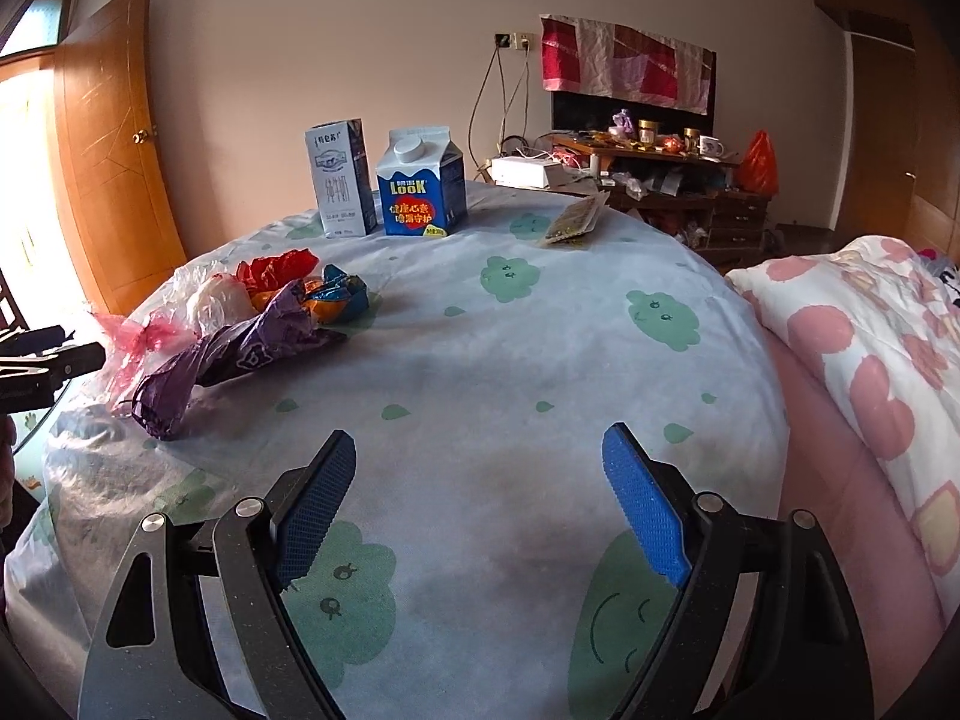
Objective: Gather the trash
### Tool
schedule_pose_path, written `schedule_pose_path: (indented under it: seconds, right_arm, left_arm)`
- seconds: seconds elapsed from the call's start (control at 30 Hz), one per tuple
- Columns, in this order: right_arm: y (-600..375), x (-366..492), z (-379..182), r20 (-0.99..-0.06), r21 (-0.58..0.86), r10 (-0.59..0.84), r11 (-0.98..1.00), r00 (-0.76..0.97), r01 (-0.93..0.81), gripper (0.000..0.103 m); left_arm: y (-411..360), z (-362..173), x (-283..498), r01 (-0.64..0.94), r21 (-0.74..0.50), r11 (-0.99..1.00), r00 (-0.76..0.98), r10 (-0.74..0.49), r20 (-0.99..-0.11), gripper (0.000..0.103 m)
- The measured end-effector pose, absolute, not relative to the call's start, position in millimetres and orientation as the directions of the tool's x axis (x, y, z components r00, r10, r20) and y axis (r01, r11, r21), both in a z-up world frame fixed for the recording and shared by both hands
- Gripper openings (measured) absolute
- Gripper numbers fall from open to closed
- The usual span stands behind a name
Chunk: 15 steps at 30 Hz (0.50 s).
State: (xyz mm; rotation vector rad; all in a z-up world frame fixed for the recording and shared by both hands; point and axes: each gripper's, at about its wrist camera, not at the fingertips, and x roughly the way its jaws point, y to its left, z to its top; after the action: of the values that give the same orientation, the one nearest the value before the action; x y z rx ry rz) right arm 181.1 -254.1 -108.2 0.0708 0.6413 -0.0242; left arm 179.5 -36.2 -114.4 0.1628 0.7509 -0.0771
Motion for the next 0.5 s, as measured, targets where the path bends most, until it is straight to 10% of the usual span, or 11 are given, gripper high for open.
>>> schedule_pose_path:
  seconds: [0.5]
  right_arm:
    - [-244.0, 181.1, -109.6, -0.605, 0.041, 0.006, 0.999, 0.796, 0.024, 0.083]
  left_arm:
    - [-26.4, -112.5, 170.8, 0.130, 0.069, 0.989, 0.734, -0.049, -0.678, 0.095]
